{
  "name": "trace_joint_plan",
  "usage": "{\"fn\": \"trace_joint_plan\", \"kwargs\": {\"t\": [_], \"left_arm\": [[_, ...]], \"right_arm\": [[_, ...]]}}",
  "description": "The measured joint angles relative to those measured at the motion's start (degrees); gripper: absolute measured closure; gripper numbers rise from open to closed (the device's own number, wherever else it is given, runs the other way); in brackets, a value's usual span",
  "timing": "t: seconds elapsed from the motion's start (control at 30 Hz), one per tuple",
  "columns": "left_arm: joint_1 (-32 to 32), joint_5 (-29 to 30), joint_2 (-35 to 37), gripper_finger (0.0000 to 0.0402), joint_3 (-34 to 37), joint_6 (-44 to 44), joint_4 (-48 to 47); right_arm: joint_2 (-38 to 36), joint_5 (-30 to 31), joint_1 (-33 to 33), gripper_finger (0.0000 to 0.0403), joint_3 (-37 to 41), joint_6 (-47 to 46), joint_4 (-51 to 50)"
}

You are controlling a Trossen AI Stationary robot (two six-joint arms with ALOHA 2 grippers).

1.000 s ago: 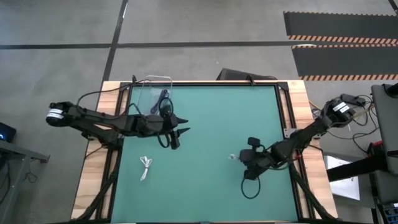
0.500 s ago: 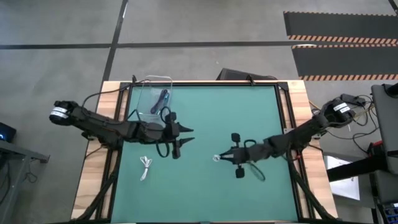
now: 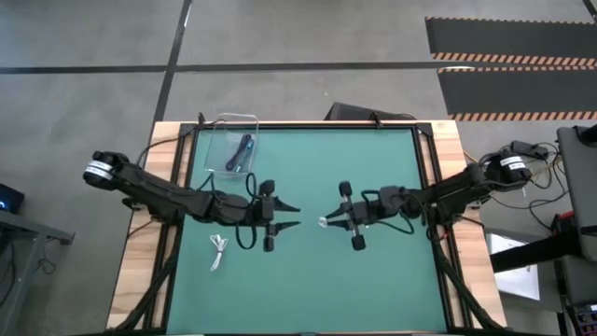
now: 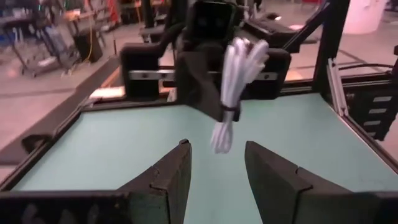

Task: Pick and place USB-C Cables
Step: Put the right white charger cable into the transparent bin

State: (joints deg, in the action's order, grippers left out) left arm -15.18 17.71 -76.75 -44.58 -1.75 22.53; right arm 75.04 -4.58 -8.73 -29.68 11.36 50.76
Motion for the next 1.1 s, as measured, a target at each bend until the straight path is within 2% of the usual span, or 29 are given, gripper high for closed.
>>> {"fn": "trace_joint_plan", "kwargs": {"t": [0.27,0.53,0.93,1.1], "left_arm": [[0.06,-1.66,-9.19,0.0267,-0.26,-5.2,19.3],[0.09,-5.53,-14.79,0.0267,-0.33,-7.68,31.15],[1.33,-5.85,-19.01,0.0267,-1.24,-7.81,38.37],[1.88,-5.88,-20.25,0.0267,-2.16,-7.9,38.65]], "right_arm": [[3.12,-0.4,0.64,0.0384,-0.91,0.69,5.3],[3.43,-0.68,1.13,0.0384,-0.96,0.23,5.76],[3.41,-0.33,1.28,0.0383,-0.98,0.19,5.68],[3.41,-0.13,1.29,0.0383,-0.98,-0.26,5.66]]}}
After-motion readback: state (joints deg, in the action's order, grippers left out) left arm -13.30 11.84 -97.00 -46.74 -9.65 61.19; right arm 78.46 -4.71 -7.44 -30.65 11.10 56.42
